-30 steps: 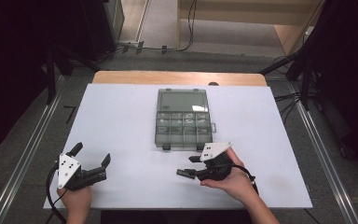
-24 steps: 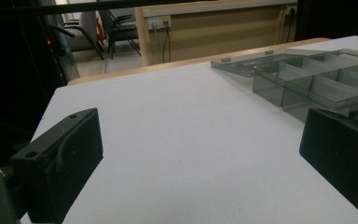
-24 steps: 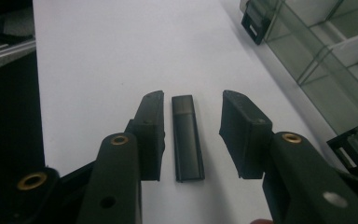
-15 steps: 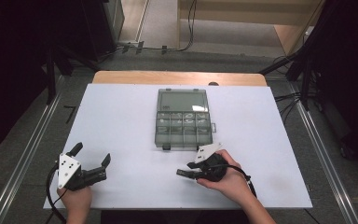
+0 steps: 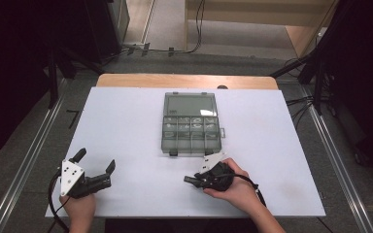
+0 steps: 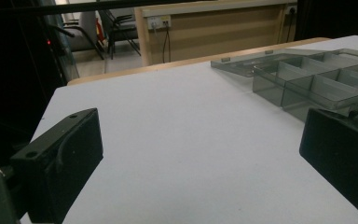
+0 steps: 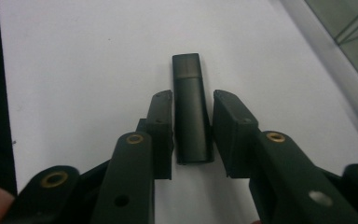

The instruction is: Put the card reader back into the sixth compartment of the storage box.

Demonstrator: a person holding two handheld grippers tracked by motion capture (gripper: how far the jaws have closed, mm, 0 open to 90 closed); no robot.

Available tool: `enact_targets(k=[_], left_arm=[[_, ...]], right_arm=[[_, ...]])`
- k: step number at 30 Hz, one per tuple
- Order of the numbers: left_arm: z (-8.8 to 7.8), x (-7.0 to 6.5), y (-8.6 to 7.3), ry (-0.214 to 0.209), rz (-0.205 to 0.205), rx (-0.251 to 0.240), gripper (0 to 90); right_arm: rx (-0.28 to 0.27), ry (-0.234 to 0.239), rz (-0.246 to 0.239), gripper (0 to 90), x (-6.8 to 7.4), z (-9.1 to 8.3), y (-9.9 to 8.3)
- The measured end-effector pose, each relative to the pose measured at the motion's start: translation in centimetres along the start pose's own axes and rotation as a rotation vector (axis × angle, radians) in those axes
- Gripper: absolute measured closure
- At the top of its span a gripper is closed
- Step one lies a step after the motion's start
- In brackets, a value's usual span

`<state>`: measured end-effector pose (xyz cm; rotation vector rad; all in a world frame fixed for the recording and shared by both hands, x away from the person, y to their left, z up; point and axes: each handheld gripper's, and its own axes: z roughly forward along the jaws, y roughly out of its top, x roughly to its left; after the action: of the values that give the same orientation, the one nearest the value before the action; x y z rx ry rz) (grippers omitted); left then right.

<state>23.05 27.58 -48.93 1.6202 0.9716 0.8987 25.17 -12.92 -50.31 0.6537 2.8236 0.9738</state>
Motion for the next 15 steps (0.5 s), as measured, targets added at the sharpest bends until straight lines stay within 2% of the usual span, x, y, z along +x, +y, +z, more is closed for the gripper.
enact_targets(k=[7, 15], left_arm=[[0.01, -0.03, 0.00, 0.001, 0.000, -0.001, 0.0], [0.02, -0.01, 0.00, 0.001, -0.001, 0.000, 0.0]], right_arm=[[0.003, -0.028, -0.028, 70.9, 0.33, 0.00, 0.03], [-0.012, -0.026, -0.005, 71.0, 0.19, -0.17, 0.05]])
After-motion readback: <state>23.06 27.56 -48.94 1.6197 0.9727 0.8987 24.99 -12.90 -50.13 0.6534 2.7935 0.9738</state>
